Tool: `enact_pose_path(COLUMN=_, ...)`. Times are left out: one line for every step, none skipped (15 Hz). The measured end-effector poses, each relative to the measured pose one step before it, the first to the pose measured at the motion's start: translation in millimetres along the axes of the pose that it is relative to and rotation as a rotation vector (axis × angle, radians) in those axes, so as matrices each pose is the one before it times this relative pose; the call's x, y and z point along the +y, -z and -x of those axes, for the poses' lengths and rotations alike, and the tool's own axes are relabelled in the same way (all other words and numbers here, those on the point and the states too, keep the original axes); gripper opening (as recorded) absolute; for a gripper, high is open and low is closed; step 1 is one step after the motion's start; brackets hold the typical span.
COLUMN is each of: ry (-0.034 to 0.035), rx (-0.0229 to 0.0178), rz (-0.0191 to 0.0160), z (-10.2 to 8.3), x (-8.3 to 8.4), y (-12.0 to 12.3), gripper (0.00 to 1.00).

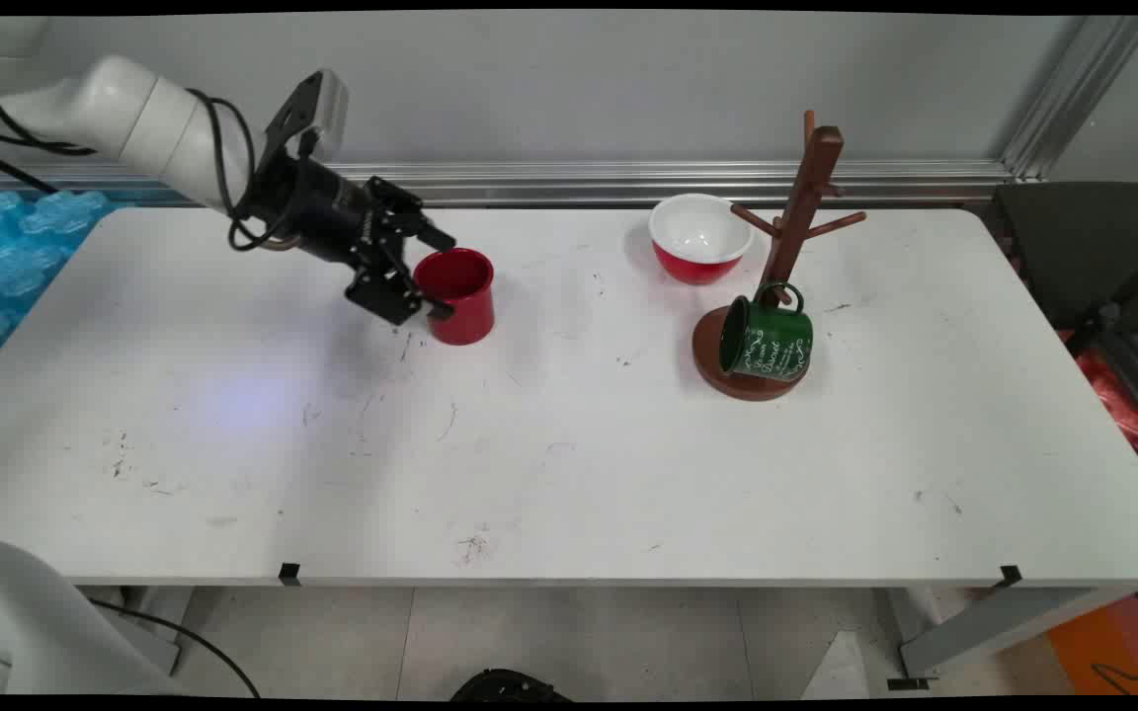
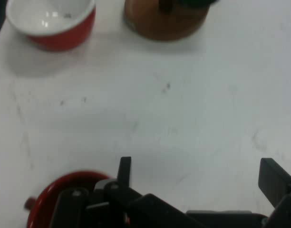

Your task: Pick up the green mug from the rack

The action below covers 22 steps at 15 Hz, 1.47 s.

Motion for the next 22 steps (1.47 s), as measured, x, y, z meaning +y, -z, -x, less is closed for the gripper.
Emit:
enact_pose_path(ry=0.01067, rx=0.01789, rz=0.00313, z=-3.44, x=0.37, y=-2.70, gripper=1.00)
enact_pose_path(ry=0.01236, rx=0.02082, rz=0.00438, z=-4.20, x=0.76, y=-3.95, gripper=1.00)
enact_pose_path(ry=0.01221, rx=0.02012, rz=0.00336, z=-4.09, x=0.84, y=-4.38, gripper=1.00)
enact_pose_path(ry=0.00952, rx=0.01691, rz=0.00324, z=-3.58, x=0.97, y=-4.22, gripper=1.00)
enact_pose_path(ry=0.00783, rx=0.01148, rz=0.00145, z=-2.08, x=0.63, y=-3.11, gripper=1.00)
enact_pose_path(ry=0.00882, rx=0.01709, rz=0.00327, z=-3.74, x=1.15, y=-5.08, gripper=1.00)
enact_pose_path(ry=0.00853, rx=0.01855, rz=0.00412, z=-4.19, x=1.38, y=-6.58, gripper=1.00)
enact_pose_path(ry=0.00534, rx=0.01618, rz=0.00464, z=-3.89, x=1.24, y=-6.99, gripper=1.00)
enact_pose_path(ry=0.00188, rx=0.01252, rz=0.00444, z=-3.33, x=1.07, y=-6.21, gripper=1.00)
enact_pose_path(ry=0.00457, rx=0.01359, rz=0.00525, z=-3.55, x=1.11, y=-7.58, gripper=1.00)
enact_pose_path(ry=0.00462, rx=0.01196, rz=0.00502, z=-2.98, x=0.94, y=-7.93, gripper=1.00)
enact_pose_path(ry=0.00510, rx=0.01011, rz=0.00513, z=-2.28, x=0.96, y=-8.12, gripper=1.00)
enact_pose_path(ry=0.00469, rx=0.00782, rz=0.00406, z=-1.46, x=0.81, y=-7.20, gripper=1.00)
enact_pose_path(ry=0.00565, rx=0.00862, rz=0.00411, z=-1.30, x=0.77, y=-8.50, gripper=1.00)
enact_pose_path(ry=0.00461, rx=0.00732, rz=0.00401, z=-1.10, x=0.76, y=-7.29, gripper=1.00)
enact_pose_path(ry=0.00319, rx=0.00448, rz=0.00294, z=-0.66, x=0.37, y=-5.23, gripper=1.00)
enact_pose_path(ry=0.00467, rx=0.00706, rz=0.00430, z=-0.91, x=0.75, y=-7.21, gripper=1.00)
enact_pose_path(ry=0.00509, rx=0.00757, rz=0.00495, z=-0.86, x=0.98, y=-8.04, gripper=1.00)
enact_pose_path(ry=0.00480, rx=0.00654, rz=0.00439, z=-0.62, x=0.80, y=-7.80, gripper=1.00)
enact_pose_path(ry=0.00403, rx=0.00520, rz=0.00332, z=-0.32, x=0.59, y=-6.19, gripper=1.00)
enact_pose_path(ry=0.00256, rx=0.00307, rz=0.00228, z=-0.04, x=0.38, y=-4.07, gripper=1.00)
enact_pose_path(ry=0.00345, rx=0.00407, rz=0.00281, z=0.04, x=0.51, y=-5.69, gripper=1.00)
